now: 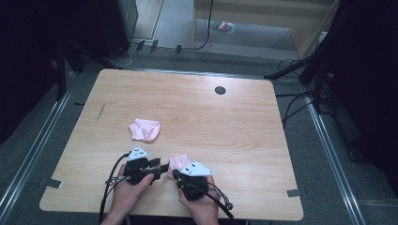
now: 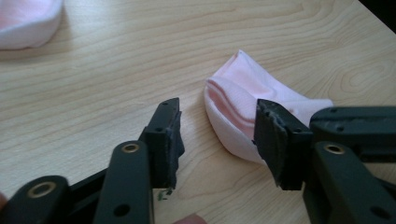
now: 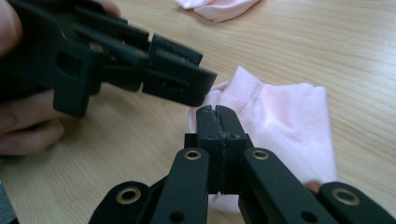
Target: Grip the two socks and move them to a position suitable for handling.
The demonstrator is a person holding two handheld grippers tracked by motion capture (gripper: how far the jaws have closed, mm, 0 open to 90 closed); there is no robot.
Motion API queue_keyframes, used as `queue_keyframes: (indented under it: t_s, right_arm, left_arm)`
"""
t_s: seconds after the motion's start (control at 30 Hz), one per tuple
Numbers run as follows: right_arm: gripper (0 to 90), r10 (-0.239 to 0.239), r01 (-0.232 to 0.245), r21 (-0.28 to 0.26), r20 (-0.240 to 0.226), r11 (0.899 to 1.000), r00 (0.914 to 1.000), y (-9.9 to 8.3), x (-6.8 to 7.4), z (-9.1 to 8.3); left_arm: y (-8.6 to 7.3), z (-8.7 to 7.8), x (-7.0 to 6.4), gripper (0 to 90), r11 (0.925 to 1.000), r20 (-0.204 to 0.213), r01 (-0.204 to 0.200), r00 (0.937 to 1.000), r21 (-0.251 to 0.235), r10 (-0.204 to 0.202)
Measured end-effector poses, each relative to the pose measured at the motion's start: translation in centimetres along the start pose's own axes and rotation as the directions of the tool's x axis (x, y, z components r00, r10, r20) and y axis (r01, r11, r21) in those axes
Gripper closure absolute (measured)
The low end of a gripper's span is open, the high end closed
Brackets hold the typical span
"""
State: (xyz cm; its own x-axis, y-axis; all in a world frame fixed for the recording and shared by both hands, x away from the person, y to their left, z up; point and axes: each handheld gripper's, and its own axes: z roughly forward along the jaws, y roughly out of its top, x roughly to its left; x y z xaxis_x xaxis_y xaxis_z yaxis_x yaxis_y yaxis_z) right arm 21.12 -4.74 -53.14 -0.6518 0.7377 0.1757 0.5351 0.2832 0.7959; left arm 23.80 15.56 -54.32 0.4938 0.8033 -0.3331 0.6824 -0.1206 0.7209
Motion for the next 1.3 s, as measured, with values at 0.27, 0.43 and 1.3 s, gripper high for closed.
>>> queue_keyframes:
  t_s: [0.27, 0.43, 1.3]
  right_arm:
    - [90.0, 0.032, -0.03, -0.053, 0.026, 0.998, 0.9991, 0.3, -0.9, -1.1]
    - [90.0, 0.067, -0.055, -0.133, 0.083, 0.99, 0.9943, 0.6, -2.3, -2.6]
    - [90.0, 0.404, -0.386, -0.163, 0.103, 0.908, 0.9088, -3.4, -11.5, -7.9]
  left_arm:
    - [-0.2, 0.9, -0.5, 78.2, 0.9975, -0.046, -0.049, 0.9976, 0.05, 0.051]
    - [-0.1, 0.3, 0.1, 90.0, 0.9978, -0.046, -0.052, 0.9975, 0.041, 0.054]
    - [-0.3, -3.0, 3.0, 90.0, 0.9968, -0.01, -0.055, 0.9984, 0.059, 0.055]
